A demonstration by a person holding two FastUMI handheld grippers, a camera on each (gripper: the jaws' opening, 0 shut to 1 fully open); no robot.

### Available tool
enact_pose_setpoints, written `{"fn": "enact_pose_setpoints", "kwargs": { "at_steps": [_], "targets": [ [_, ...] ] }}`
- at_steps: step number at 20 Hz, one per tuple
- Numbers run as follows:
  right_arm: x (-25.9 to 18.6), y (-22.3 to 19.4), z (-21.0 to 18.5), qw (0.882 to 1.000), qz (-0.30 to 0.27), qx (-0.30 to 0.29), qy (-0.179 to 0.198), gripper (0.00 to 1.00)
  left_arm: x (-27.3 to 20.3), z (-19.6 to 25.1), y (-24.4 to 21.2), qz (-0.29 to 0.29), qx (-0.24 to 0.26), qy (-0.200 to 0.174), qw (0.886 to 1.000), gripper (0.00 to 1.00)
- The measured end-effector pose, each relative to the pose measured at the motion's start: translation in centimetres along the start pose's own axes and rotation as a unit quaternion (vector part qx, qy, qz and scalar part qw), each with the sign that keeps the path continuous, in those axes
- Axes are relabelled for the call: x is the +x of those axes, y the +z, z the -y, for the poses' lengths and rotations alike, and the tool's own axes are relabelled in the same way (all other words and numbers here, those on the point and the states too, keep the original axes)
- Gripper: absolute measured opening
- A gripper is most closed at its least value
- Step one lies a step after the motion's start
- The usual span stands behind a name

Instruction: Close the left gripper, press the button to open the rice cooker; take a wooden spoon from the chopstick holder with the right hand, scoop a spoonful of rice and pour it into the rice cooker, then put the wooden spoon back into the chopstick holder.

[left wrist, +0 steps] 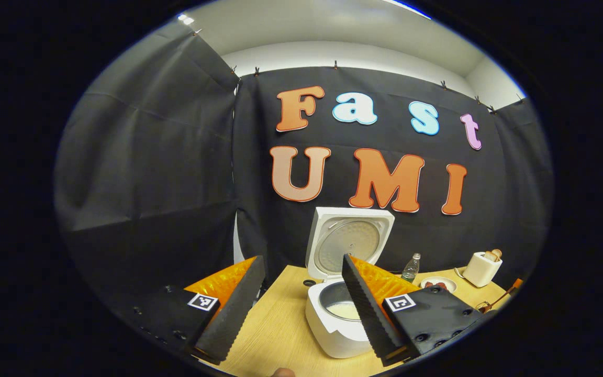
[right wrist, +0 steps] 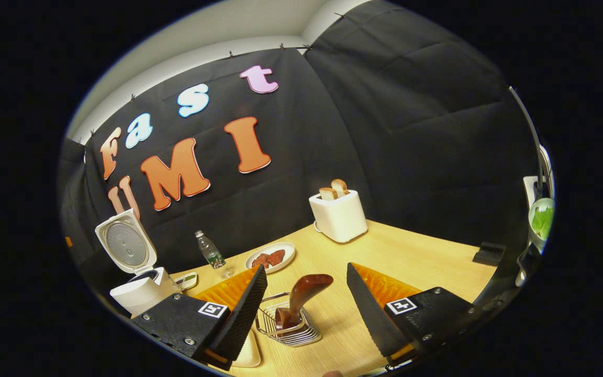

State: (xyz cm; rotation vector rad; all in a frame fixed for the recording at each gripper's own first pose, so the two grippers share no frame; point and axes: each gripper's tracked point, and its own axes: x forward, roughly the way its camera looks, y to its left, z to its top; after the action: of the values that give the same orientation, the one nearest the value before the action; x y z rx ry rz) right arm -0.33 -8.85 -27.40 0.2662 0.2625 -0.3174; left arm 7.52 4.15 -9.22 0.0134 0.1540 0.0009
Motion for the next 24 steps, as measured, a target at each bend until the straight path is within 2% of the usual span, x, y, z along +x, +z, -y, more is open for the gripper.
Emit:
{"fn": "enact_pose_setpoints", "kwargs": {
  "at_steps": [5,7,8,9,10,11,14,16,18,24],
  "targets": [
    [1.4,-2.4,-0.3,0.999,-0.025,0.042,0.009,0.92,0.3,-1.6,-1.4,-0.01,-0.003,0.014,1.0,1.0],
    [2.4,-2.7,-0.2,0.998,-0.031,0.052,0.003,0.78,0.2,-1.7,-1.8,-0.016,-0.006,0.012,1.0,1.0],
    [2.7,-2.9,-0.3,0.998,-0.036,0.057,0.002,0.67,0.2,-1.5,-1.9,-0.018,-0.008,0.01,1.0,1.0],
    [2.9,-2.9,-0.8,0.997,-0.04,0.068,0.01,0.61,0.3,-1.7,-2.2,-0.022,-0.009,0.01,1.0,1.0],
    [3.0,-2.5,-1.1,0.995,-0.039,0.086,0.01,0.47,0.2,-1.8,-2.2,-0.023,-0.007,0.011,1.0,1.0],
    [3.2,-2.4,-1.5,0.994,-0.04,0.099,0.018,0.37,0.4,-1.7,-2.2,-0.024,-0.004,0.011,1.0,1.0],
    [3.6,-2.3,-3.0,0.994,-0.032,0.1,0.039,0.2,0.4,-1.4,-1.9,-0.025,0.006,0.008,1.0,1.0],
    [3.8,-2.2,-4.0,0.996,-0.03,0.072,0.046,0.1,0.3,-1.3,-1.6,-0.023,0.011,0.006,1.0,1.0],
    [3.4,0.0,-5.1,0.997,-0.008,0.051,0.056,0.04,0.3,-0.9,-1.2,-0.02,0.01,0.004,1.0,1.0],
    [-0.1,6.4,-9.9,0.992,0.074,-0.038,0.091,0.03,0.2,0.0,-1.2,-0.02,0.007,-0.009,1.0,1.0]
  ]
}}
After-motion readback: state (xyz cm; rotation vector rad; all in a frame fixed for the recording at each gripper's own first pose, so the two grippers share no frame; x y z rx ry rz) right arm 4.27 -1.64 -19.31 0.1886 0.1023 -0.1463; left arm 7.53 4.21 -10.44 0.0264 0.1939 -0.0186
